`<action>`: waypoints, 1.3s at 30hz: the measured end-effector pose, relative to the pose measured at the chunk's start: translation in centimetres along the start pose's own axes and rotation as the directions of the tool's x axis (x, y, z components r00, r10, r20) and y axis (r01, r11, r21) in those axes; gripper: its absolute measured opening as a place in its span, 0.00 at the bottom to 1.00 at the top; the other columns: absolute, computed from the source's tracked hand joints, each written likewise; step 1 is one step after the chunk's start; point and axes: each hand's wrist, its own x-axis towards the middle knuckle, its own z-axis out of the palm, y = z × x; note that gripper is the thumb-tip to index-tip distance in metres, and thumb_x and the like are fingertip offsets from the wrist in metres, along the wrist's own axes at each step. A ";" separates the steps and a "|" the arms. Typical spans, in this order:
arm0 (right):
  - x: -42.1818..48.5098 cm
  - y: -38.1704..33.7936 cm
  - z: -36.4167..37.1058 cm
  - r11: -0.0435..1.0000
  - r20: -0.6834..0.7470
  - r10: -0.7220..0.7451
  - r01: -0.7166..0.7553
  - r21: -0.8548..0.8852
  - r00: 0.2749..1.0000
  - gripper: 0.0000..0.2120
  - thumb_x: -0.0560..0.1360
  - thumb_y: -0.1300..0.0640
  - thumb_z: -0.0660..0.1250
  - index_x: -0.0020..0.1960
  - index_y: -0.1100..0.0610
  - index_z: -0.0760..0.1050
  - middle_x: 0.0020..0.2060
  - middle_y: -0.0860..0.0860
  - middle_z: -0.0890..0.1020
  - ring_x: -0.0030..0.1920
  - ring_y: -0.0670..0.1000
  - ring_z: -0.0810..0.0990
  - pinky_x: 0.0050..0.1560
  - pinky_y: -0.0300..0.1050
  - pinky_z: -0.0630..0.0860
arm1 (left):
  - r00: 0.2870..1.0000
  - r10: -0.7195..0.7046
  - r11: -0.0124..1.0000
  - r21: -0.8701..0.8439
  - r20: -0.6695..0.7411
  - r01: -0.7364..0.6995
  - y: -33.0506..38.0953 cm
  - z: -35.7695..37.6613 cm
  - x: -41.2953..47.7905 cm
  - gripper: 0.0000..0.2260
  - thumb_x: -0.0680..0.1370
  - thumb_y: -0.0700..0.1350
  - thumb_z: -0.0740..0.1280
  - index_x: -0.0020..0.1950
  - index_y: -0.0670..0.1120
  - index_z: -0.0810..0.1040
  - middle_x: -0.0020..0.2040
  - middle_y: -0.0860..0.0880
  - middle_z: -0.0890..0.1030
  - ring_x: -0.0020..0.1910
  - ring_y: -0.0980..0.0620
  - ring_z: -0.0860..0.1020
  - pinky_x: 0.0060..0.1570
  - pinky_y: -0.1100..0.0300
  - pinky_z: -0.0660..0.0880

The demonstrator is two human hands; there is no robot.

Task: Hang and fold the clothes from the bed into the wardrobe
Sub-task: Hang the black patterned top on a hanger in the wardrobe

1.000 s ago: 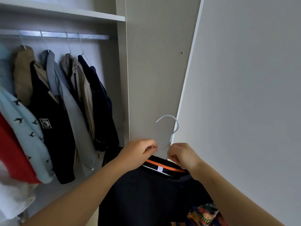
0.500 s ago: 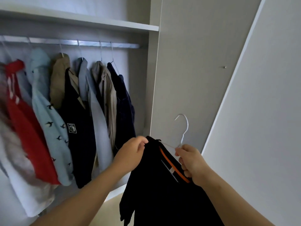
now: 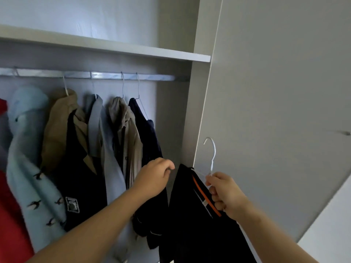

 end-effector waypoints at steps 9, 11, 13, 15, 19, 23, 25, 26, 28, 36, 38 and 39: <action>9.8 -8.7 4.4 0.996 -0.053 -0.087 0.085 -0.029 0.995 0.10 0.75 0.66 0.59 0.36 0.58 0.66 0.24 0.51 0.64 0.20 0.46 0.56 0.21 0.31 0.53 | 0.997 0.058 0.909 0.410 0.058 -0.076 -8.1 -4.5 15.9 0.15 0.79 0.54 0.58 0.65 0.55 0.71 0.75 0.51 0.57 0.76 0.49 0.48 0.70 0.49 0.51; 11.5 -9.6 5.0 0.996 -0.051 -0.092 0.091 -0.024 0.994 0.13 0.75 0.66 0.60 0.34 0.57 0.63 0.24 0.52 0.63 0.20 0.46 0.56 0.21 0.31 0.53 | 0.987 -0.016 0.882 0.467 0.157 -0.060 -9.9 -5.2 17.5 0.16 0.80 0.57 0.56 0.66 0.56 0.70 0.76 0.51 0.56 0.76 0.49 0.46 0.70 0.46 0.49; 13.2 -10.2 5.4 0.995 -0.052 -0.096 0.096 -0.009 0.994 0.14 0.75 0.66 0.60 0.34 0.56 0.63 0.24 0.51 0.63 0.20 0.46 0.56 0.20 0.32 0.53 | 0.980 -0.030 0.884 0.463 0.195 -0.065 -11.9 -5.7 17.9 0.15 0.79 0.57 0.57 0.62 0.55 0.73 0.73 0.53 0.60 0.75 0.51 0.54 0.69 0.47 0.51; 14.8 -11.0 5.8 0.994 -0.051 -0.108 0.108 -0.005 0.993 0.14 0.75 0.66 0.60 0.34 0.57 0.63 0.23 0.51 0.64 0.20 0.46 0.57 0.20 0.33 0.53 | 0.989 -0.038 0.891 0.453 0.145 -0.033 -13.3 -6.2 17.6 0.14 0.79 0.57 0.58 0.57 0.52 0.76 0.68 0.53 0.66 0.67 0.52 0.66 0.66 0.50 0.55; 18.3 -12.6 7.0 0.991 -0.035 -0.131 0.132 0.036 0.991 0.14 0.76 0.67 0.59 0.33 0.57 0.65 0.20 0.49 0.65 0.19 0.45 0.58 0.19 0.33 0.54 | 0.998 -0.056 0.873 0.485 0.018 0.040 -14.4 -7.3 18.3 0.13 0.79 0.57 0.57 0.48 0.50 0.76 0.53 0.52 0.75 0.48 0.51 0.76 0.52 0.55 0.66; 21.5 -15.4 7.9 0.985 -0.004 -0.150 0.150 0.087 0.989 0.11 0.75 0.68 0.57 0.37 0.58 0.67 0.22 0.50 0.65 0.18 0.44 0.58 0.18 0.31 0.54 | 0.972 -0.204 0.879 0.417 -0.114 0.233 -15.2 -9.0 20.1 0.12 0.78 0.56 0.59 0.55 0.49 0.70 0.48 0.50 0.79 0.43 0.49 0.77 0.37 0.58 0.71; 22.9 -17.3 8.4 0.984 0.017 -0.159 0.157 0.082 0.987 0.10 0.76 0.68 0.55 0.38 0.58 0.67 0.24 0.51 0.64 0.18 0.44 0.58 0.17 0.31 0.53 | 0.945 -0.313 0.852 0.414 -0.090 0.322 -15.7 -9.6 21.0 0.15 0.78 0.57 0.59 0.60 0.49 0.67 0.53 0.47 0.78 0.40 0.49 0.77 0.37 0.58 0.73; 23.6 -18.4 8.6 0.983 0.032 -0.169 0.166 0.082 0.985 0.10 0.76 0.68 0.55 0.38 0.58 0.66 0.25 0.52 0.64 0.18 0.44 0.58 0.17 0.31 0.53 | 0.929 -0.361 0.834 0.420 -0.075 0.358 -15.7 -9.7 21.5 0.17 0.78 0.58 0.59 0.61 0.49 0.66 0.54 0.47 0.78 0.35 0.51 0.77 0.36 0.58 0.73; 25.1 -20.7 9.2 0.977 0.055 -0.201 0.196 0.087 0.978 0.10 0.76 0.67 0.54 0.38 0.58 0.66 0.26 0.52 0.65 0.18 0.43 0.58 0.17 0.31 0.53 | 0.907 -0.414 0.791 0.466 -0.072 0.398 -15.6 -9.9 22.8 0.18 0.77 0.60 0.59 0.60 0.49 0.67 0.52 0.48 0.78 0.31 0.53 0.76 0.32 0.60 0.71; 31.9 -26.7 11.1 0.934 0.052 -0.321 0.325 -0.148 0.946 0.16 0.78 0.64 0.55 0.32 0.61 0.70 0.19 0.52 0.68 0.21 0.50 0.61 0.21 0.36 0.56 | 0.853 -0.509 0.854 -0.058 0.116 0.517 -15.1 -8.5 28.4 0.06 0.78 0.41 0.62 0.41 0.44 0.71 0.37 0.45 0.79 0.26 0.52 0.78 0.24 0.63 0.74; 33.8 -27.0 11.9 0.931 0.070 -0.321 0.329 -0.160 0.944 0.17 0.78 0.65 0.54 0.32 0.61 0.70 0.21 0.53 0.69 0.22 0.50 0.61 0.22 0.37 0.57 | 0.828 -0.522 0.779 -0.281 0.204 0.560 -15.0 -7.7 28.9 0.04 0.79 0.39 0.61 0.44 0.43 0.70 0.37 0.45 0.79 0.23 0.54 0.77 0.21 0.66 0.72; 34.7 -27.0 12.3 0.930 0.087 -0.322 0.332 -0.159 0.943 0.16 0.78 0.65 0.54 0.33 0.61 0.70 0.24 0.54 0.69 0.23 0.50 0.62 0.22 0.37 0.57 | 0.824 -0.522 0.749 -0.345 0.219 0.566 -15.1 -7.3 29.1 0.03 0.79 0.39 0.61 0.46 0.43 0.70 0.37 0.45 0.78 0.23 0.54 0.77 0.21 0.66 0.72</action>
